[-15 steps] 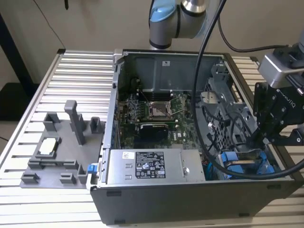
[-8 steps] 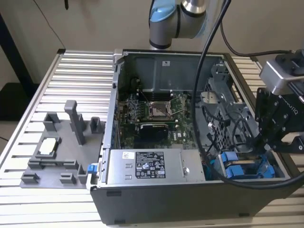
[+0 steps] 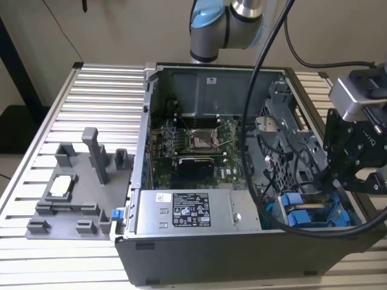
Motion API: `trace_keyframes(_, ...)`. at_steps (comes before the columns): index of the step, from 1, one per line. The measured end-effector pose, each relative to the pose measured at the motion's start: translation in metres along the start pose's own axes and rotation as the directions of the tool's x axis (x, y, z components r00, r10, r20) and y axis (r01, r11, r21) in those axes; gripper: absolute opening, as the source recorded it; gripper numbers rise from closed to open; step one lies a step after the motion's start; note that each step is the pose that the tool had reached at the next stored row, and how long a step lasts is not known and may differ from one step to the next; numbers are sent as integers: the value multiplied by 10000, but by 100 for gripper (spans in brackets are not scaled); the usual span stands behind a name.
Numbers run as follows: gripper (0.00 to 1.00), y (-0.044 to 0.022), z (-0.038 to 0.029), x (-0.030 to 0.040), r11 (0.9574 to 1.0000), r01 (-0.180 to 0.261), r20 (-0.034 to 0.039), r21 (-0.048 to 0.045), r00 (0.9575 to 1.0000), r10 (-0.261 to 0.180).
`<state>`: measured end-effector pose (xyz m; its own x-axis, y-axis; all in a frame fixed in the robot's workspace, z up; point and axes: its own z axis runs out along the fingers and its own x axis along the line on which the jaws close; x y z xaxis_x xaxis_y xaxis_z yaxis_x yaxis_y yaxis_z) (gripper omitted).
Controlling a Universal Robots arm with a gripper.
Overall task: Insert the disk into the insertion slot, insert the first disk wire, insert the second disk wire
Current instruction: 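Insert the first disk wire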
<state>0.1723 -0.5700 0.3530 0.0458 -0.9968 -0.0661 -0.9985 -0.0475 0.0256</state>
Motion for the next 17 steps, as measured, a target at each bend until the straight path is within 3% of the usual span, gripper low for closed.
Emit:
trace_keyframes(6,19,0,24,32,9995,-326,38,22,9995,326)
trace_keyframes(17,19,0,62,41,9994,-334,46,26,9994,334)
